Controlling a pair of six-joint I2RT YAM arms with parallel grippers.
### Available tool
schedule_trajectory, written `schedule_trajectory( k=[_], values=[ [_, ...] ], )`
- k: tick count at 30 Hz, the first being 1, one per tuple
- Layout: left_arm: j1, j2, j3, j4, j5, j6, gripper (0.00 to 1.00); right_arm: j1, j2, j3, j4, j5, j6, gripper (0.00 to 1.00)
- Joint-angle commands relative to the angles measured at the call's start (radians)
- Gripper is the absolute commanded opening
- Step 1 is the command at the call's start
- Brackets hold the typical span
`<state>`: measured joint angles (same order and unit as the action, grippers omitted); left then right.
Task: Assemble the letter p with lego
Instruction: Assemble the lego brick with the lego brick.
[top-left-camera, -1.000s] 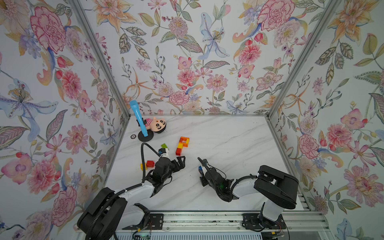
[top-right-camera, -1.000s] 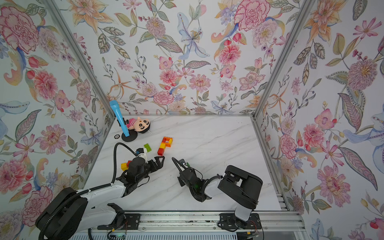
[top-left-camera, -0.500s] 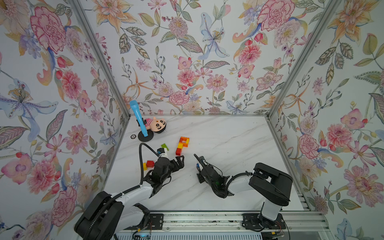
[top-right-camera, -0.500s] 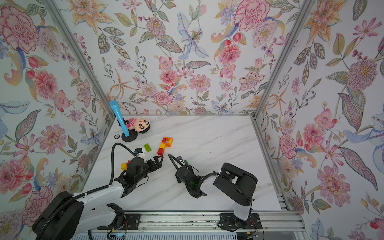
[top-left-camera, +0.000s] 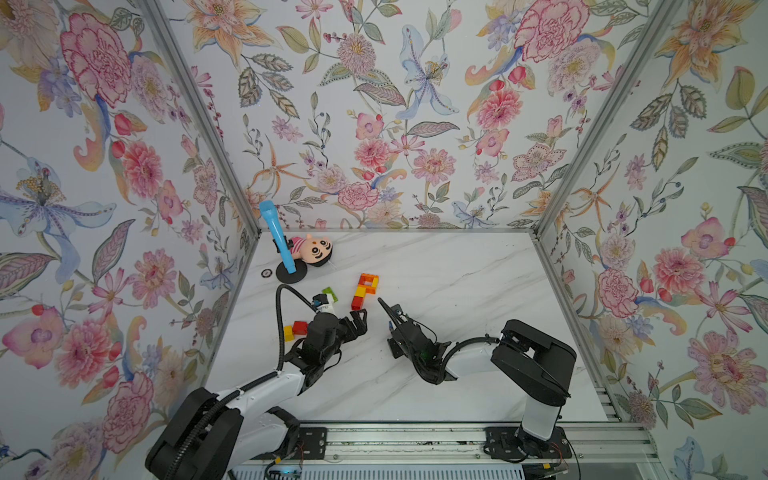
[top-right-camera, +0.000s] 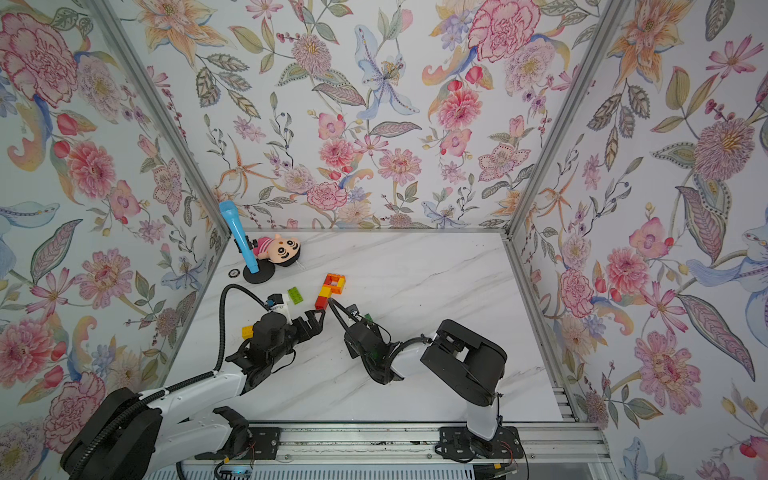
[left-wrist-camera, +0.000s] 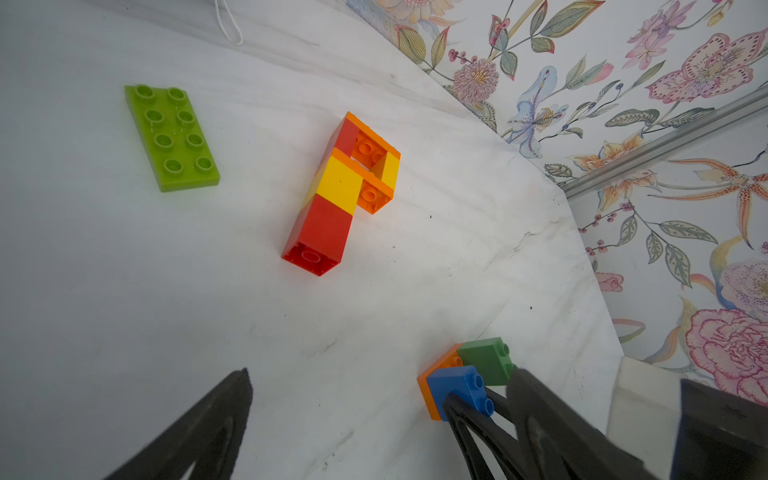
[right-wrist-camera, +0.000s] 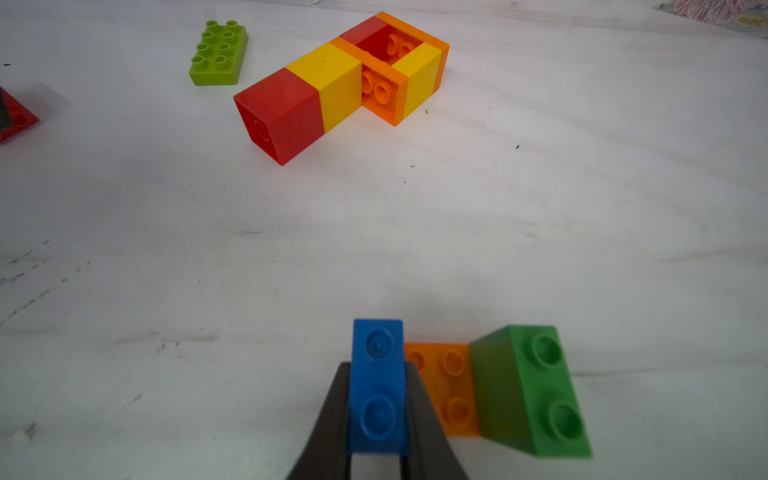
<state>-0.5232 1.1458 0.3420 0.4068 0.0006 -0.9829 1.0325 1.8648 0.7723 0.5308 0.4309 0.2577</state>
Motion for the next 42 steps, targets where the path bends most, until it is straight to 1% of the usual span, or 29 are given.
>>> schedule_trajectory(
  k=[1, 2, 5, 6, 8, 12, 15, 18, 22, 25, 27, 32, 36, 42],
  values=[
    [0.015, -0.024, 0.023, -0.029, -0.029, 0.02, 0.99, -0.022, 0.09, -0.065, -0.241, -0.072, -0.025, 0.0],
    [0.018, -0.029, 0.024, -0.034, -0.031, 0.022, 0.99, -0.029, 0.082, -0.075, -0.22, -0.111, -0.025, 0.0],
    [0.019, -0.039, 0.025, -0.042, -0.037, 0.021, 0.99, -0.073, 0.059, -0.126, -0.1, -0.29, -0.02, 0.0],
    [0.02, -0.041, 0.025, -0.043, -0.037, 0.022, 0.99, -0.085, 0.059, -0.127, -0.091, -0.32, -0.022, 0.0],
    [0.021, -0.044, 0.03, -0.052, -0.04, 0.025, 0.99, -0.087, 0.073, -0.113, -0.102, -0.333, -0.027, 0.0],
    [0.025, -0.057, 0.041, -0.072, -0.045, 0.033, 0.99, -0.066, 0.122, -0.036, -0.217, -0.24, -0.012, 0.0],
    [0.026, -0.072, 0.048, -0.094, -0.054, 0.038, 0.99, -0.066, 0.153, 0.002, -0.268, -0.222, -0.001, 0.0],
    [0.029, -0.085, 0.053, -0.109, -0.065, 0.044, 0.99, -0.069, 0.156, 0.007, -0.272, -0.221, -0.005, 0.0],
    [0.031, -0.081, 0.064, -0.117, -0.067, 0.049, 0.99, -0.055, 0.162, 0.022, -0.304, -0.188, -0.02, 0.0],
    [0.03, -0.073, 0.071, -0.12, -0.062, 0.05, 0.99, -0.048, 0.144, 0.021, -0.332, -0.171, -0.01, 0.0],
    [0.031, -0.075, 0.069, -0.118, -0.064, 0.049, 0.99, -0.04, 0.107, -0.008, -0.324, -0.16, -0.002, 0.0],
    [0.031, -0.083, 0.072, -0.129, -0.071, 0.053, 0.99, -0.015, 0.027, -0.043, -0.324, -0.181, 0.014, 0.0],
    [0.031, -0.084, 0.082, -0.142, -0.075, 0.057, 0.99, 0.023, -0.001, -0.041, -0.344, -0.156, 0.03, 0.0],
    [0.036, -0.087, 0.104, -0.168, -0.088, 0.076, 0.99, 0.042, -0.033, -0.049, -0.34, -0.146, 0.052, 0.0]
  ],
)
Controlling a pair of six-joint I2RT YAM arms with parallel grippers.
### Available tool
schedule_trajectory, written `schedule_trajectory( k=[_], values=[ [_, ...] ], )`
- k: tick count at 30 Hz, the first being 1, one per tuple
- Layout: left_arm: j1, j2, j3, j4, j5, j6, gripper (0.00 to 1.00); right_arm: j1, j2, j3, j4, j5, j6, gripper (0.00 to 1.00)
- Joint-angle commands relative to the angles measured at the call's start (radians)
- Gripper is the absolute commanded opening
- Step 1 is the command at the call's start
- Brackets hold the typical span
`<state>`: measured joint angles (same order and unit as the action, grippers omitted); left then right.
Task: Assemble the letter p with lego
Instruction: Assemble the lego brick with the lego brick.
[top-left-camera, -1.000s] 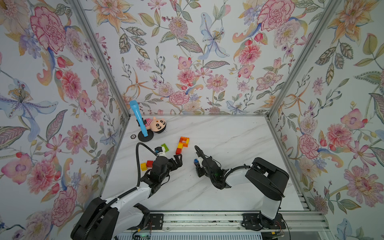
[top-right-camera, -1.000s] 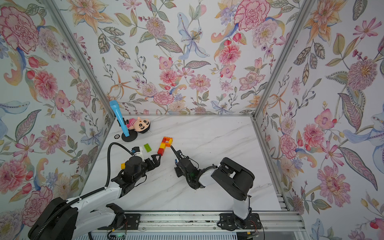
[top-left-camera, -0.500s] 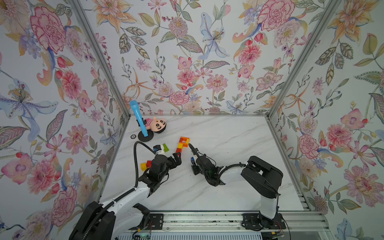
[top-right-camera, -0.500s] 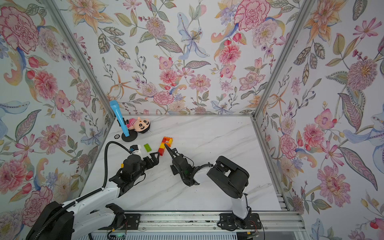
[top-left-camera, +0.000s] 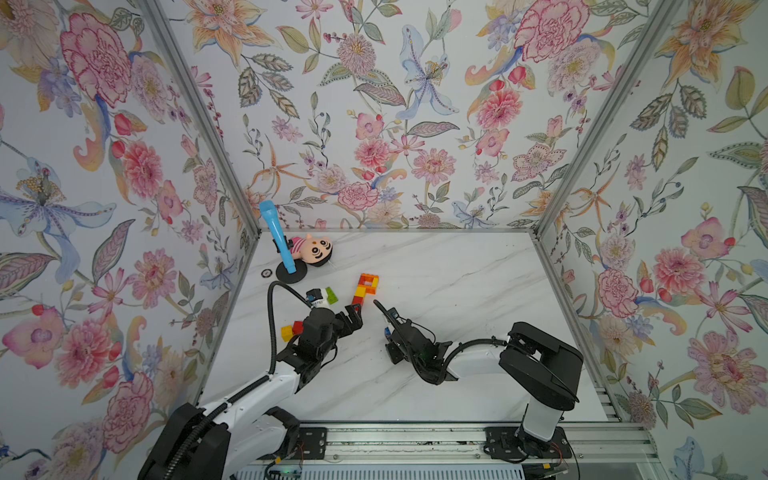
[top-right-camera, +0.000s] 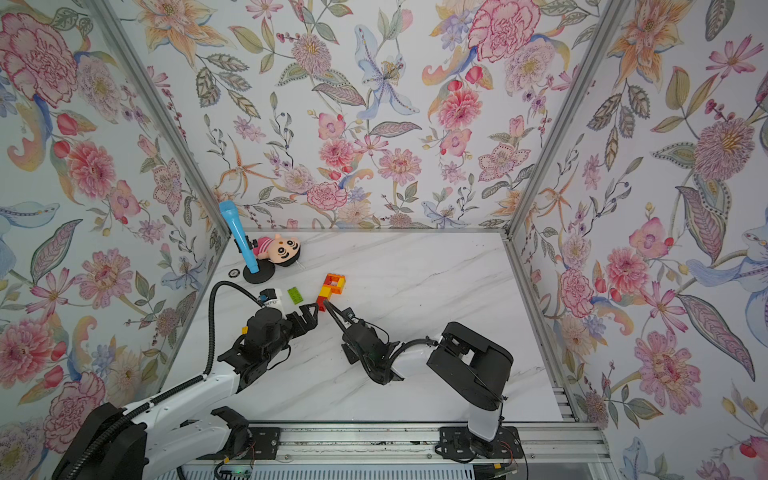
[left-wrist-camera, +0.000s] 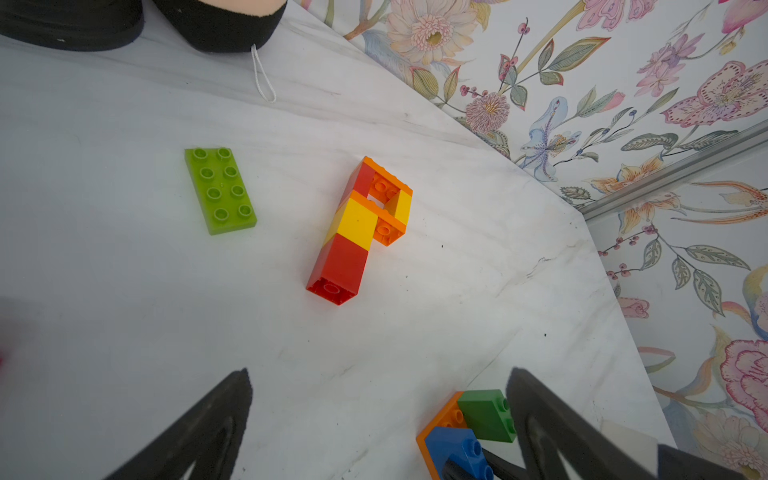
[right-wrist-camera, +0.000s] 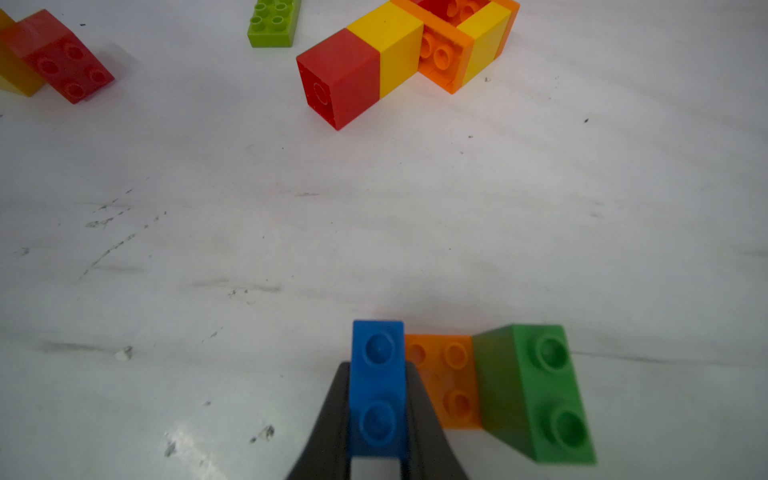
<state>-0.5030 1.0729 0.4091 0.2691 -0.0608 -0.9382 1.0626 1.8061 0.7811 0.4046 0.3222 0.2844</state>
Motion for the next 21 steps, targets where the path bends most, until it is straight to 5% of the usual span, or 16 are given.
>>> schedule_trajectory(
  k=[1, 14, 21],
  values=[
    [0.018, -0.013, 0.04, -0.034, -0.026, 0.034, 0.99, 0.012, 0.02, -0.061, -0.206, -0.043, 0.027, 0.01],
    [0.053, -0.018, 0.087, -0.126, -0.037, 0.09, 0.99, 0.03, -0.039, -0.042, -0.213, -0.036, 0.009, 0.29],
    [0.113, 0.025, 0.143, -0.202, -0.042, 0.157, 0.99, 0.027, -0.096, -0.039, -0.204, -0.078, 0.003, 0.54]
  ],
)
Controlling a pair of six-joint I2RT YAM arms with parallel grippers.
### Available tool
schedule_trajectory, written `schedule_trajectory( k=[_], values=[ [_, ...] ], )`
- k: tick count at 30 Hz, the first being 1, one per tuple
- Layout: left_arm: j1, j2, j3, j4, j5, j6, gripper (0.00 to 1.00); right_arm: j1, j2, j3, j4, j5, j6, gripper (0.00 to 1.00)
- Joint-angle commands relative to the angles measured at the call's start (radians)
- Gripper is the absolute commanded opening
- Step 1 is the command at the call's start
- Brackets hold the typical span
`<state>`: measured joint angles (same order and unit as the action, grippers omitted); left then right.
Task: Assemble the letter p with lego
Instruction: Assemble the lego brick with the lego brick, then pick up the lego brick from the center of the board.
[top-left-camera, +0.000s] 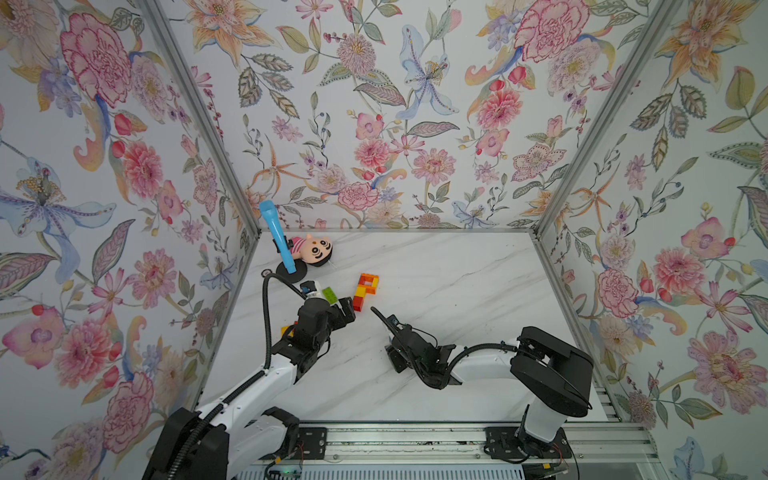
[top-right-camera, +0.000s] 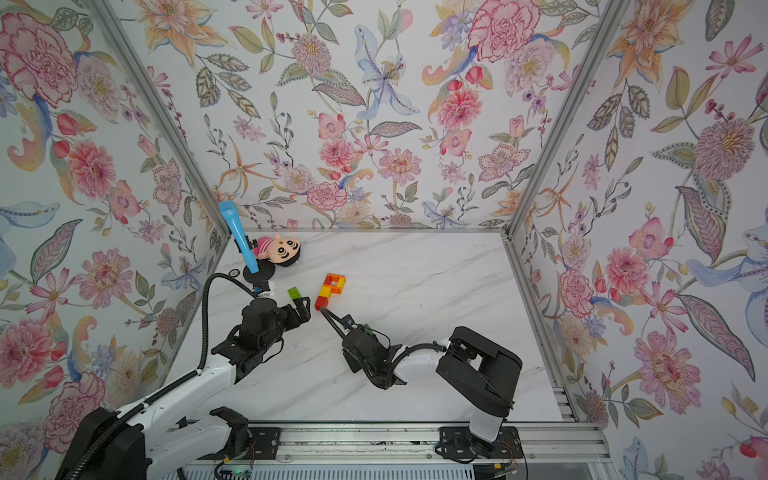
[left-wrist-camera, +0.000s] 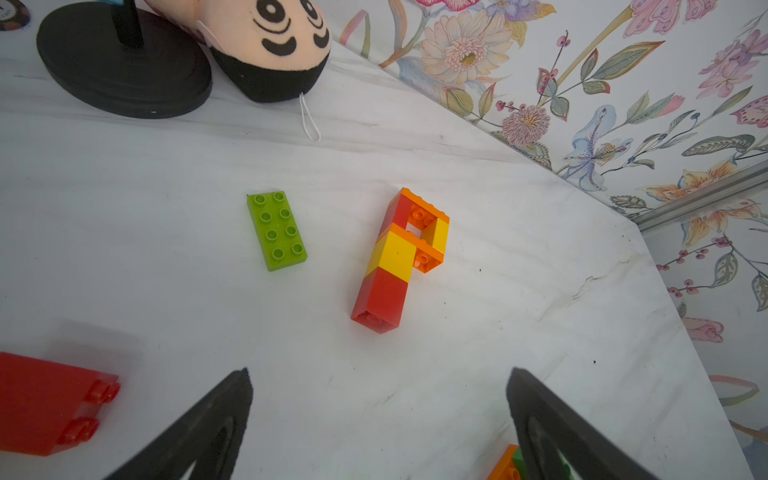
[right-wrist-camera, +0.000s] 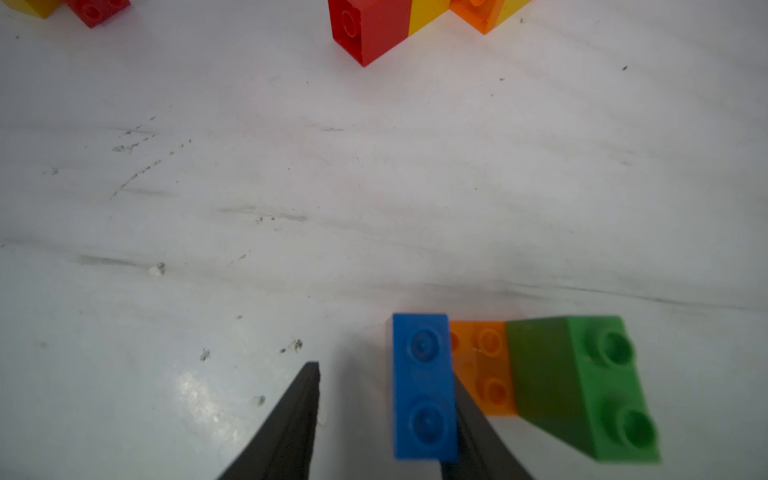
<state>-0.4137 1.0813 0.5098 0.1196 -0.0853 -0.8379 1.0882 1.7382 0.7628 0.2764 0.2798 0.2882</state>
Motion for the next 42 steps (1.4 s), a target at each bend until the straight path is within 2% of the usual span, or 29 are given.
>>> schedule_trajectory(
  k=[1, 6, 14, 20, 28, 35, 42],
  values=[
    [0.028, 0.023, 0.05, -0.06, -0.025, 0.065, 0.99, -0.003, -0.037, -0.018, -0.077, -0.045, 0.0, 0.56],
    [0.034, 0.078, 0.102, -0.108, -0.076, 0.095, 0.99, -0.025, -0.101, -0.02, -0.08, -0.116, 0.005, 0.65],
    [0.039, 0.187, 0.165, -0.12, -0.132, 0.117, 0.99, -0.055, -0.187, -0.052, -0.064, -0.158, 0.017, 0.67],
    [0.04, 0.391, 0.316, -0.202, -0.222, 0.114, 0.99, -0.085, -0.373, -0.09, -0.096, -0.188, -0.025, 0.7],
    [0.048, 0.648, 0.464, -0.239, -0.254, 0.078, 0.98, -0.191, -0.64, -0.18, -0.133, -0.171, -0.063, 0.73],
    [0.088, 0.733, 0.502, -0.247, -0.239, 0.077, 0.87, -0.266, -0.805, -0.237, -0.177, -0.175, -0.074, 0.74],
    [0.121, 0.788, 0.521, -0.25, -0.215, 0.09, 0.69, -0.321, -0.873, -0.272, -0.186, -0.199, -0.078, 0.76]
  ],
)
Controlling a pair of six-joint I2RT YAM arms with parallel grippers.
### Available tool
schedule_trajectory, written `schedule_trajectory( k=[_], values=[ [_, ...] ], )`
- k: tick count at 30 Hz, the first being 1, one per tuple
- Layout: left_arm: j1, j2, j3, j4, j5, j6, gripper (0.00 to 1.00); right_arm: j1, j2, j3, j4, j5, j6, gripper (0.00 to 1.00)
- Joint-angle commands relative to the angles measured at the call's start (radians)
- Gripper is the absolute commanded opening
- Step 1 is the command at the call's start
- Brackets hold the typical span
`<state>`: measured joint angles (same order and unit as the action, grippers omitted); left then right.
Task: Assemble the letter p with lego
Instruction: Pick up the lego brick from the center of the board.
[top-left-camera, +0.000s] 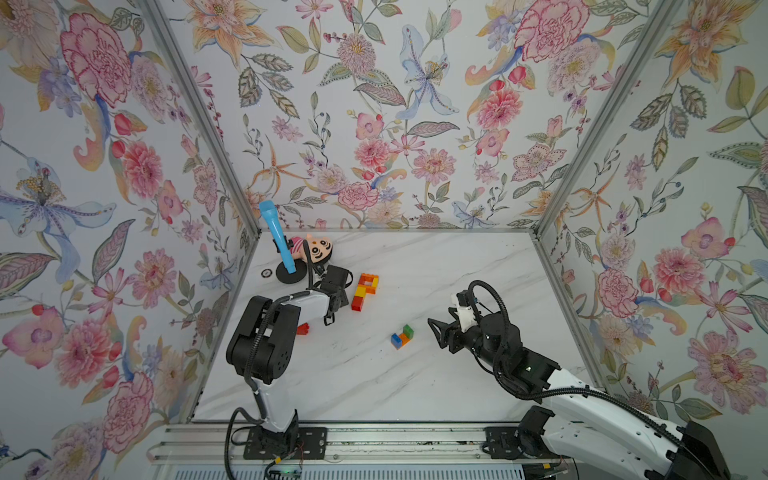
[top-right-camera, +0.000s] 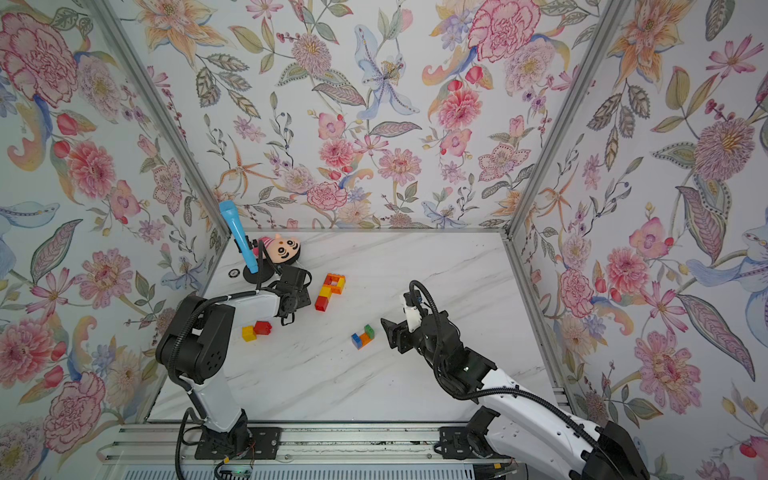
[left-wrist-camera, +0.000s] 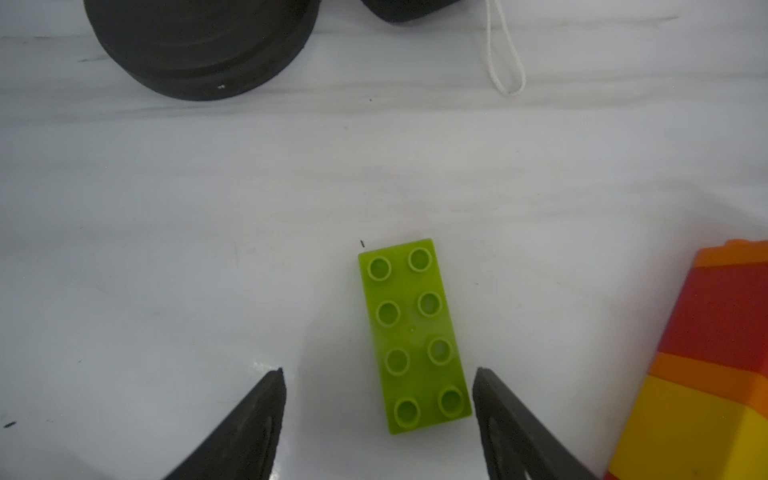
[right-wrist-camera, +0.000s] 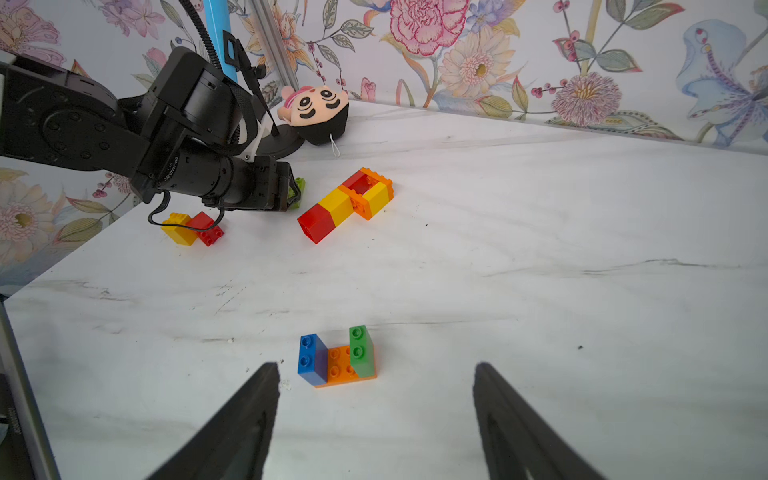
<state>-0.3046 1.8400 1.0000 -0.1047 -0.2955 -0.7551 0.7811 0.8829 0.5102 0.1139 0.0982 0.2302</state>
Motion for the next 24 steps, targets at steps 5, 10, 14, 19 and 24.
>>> schedule_trajectory(
  k=[5, 10, 14, 19, 24],
  values=[
    [0.022, 0.061, 0.055, -0.036, 0.005, 0.022, 0.64, -0.029, -0.023, -0.027, -0.018, -0.029, -0.018, 0.78],
    [0.034, 0.071, 0.055, -0.03, 0.011, 0.039, 0.6, -0.033, -0.022, -0.027, -0.013, -0.038, -0.017, 0.79],
    [0.043, 0.073, 0.047, -0.023, 0.022, 0.053, 0.53, -0.035, -0.021, -0.027, -0.011, -0.039, -0.016, 0.79],
    [0.05, 0.069, 0.025, 0.002, 0.033, 0.06, 0.41, -0.036, -0.023, -0.026, -0.012, -0.036, -0.011, 0.8],
    [0.053, 0.033, -0.013, 0.042, 0.057, 0.065, 0.26, -0.064, -0.024, -0.025, -0.019, -0.043, 0.028, 0.83]
  ],
)
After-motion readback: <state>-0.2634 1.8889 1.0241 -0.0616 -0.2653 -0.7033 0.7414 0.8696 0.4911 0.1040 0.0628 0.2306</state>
